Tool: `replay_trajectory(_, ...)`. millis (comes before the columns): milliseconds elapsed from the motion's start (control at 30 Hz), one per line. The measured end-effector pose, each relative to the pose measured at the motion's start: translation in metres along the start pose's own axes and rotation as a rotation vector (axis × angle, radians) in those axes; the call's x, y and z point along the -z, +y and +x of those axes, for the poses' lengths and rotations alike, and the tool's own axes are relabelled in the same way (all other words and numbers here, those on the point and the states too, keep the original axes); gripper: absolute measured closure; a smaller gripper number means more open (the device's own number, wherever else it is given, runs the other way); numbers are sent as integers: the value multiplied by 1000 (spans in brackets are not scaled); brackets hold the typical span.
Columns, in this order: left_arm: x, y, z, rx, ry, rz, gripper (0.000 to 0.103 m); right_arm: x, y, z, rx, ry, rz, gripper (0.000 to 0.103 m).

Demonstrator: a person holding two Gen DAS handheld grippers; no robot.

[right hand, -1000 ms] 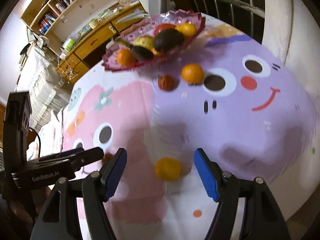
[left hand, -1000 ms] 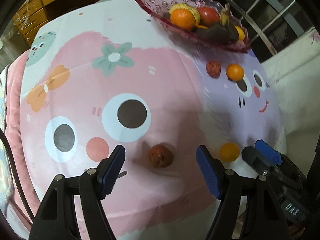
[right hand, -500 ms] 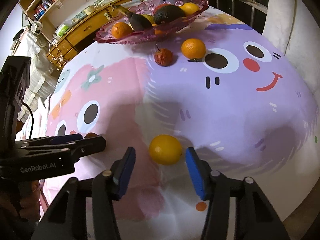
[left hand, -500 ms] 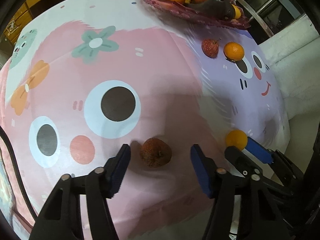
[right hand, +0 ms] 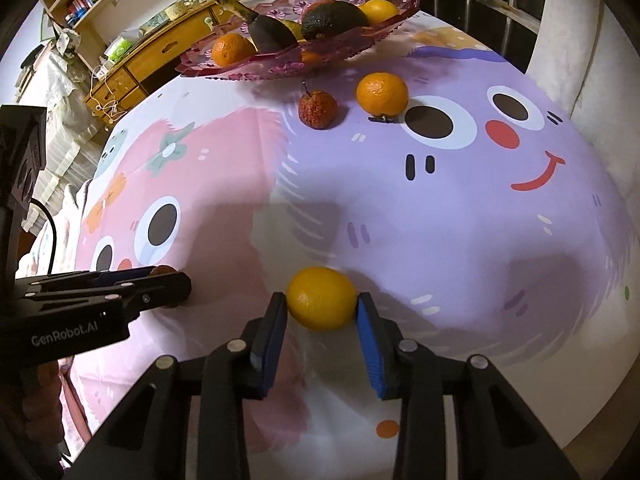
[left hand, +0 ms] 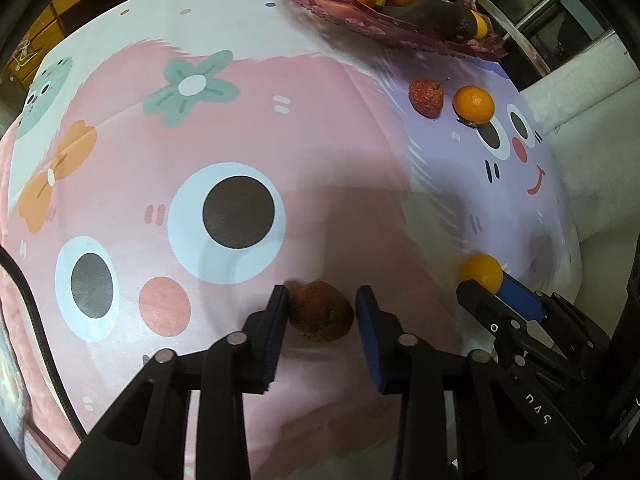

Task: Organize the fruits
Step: 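Grasp the brown lychee with the left tool while the right tool grasps a mandarin, then carry the lychee and mandarin into the pink bowl and release both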

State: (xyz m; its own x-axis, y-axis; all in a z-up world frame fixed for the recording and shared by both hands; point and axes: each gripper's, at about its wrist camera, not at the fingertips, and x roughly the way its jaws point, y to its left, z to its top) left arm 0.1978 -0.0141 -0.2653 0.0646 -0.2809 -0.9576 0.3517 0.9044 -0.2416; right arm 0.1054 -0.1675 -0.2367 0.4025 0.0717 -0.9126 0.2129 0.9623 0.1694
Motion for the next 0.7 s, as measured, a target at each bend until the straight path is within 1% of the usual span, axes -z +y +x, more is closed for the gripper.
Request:
replay_trajectory(367, -5, 6, -4, -5, -17, -50, 73, -10, -3, 1, -48, 21, -22, 68)
replay_trajectory(567, -19, 5, -19, -21, -61, -73, 73, -24, -2, -4, -82, 17, -53, 68)
replay_trajectory(700, -33, 3, -35, -24, -99, -93, 73, -42, -2, -16, -101, -11, -84, 68)
